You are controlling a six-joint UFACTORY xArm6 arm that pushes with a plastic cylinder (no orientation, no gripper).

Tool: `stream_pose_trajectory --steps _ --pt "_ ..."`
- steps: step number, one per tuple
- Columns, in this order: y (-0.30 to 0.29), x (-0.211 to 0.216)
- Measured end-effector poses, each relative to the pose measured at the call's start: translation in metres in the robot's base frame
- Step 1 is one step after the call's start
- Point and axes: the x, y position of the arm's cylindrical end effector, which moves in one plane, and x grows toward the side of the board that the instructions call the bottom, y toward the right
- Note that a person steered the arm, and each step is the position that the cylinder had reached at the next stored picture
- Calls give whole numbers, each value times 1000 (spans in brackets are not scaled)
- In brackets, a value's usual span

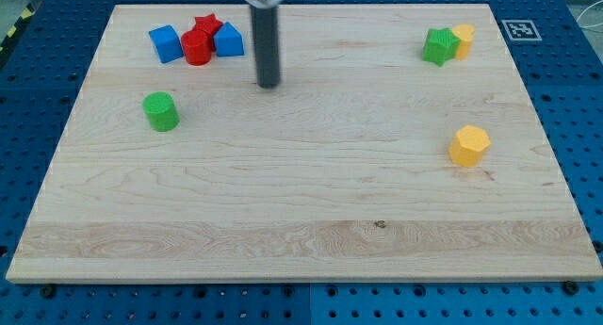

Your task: Push the green circle towards the center right of the board

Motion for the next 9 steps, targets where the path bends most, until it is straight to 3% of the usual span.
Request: stream_pose_trajectory --steps 1,2,3,5,6,8,9 --pt "-65 -19" --pt "-73 15" --pt "-78 21" --pt "-178 26" --pt "-132 48" --pt "-129 114" --pt "-69 81"
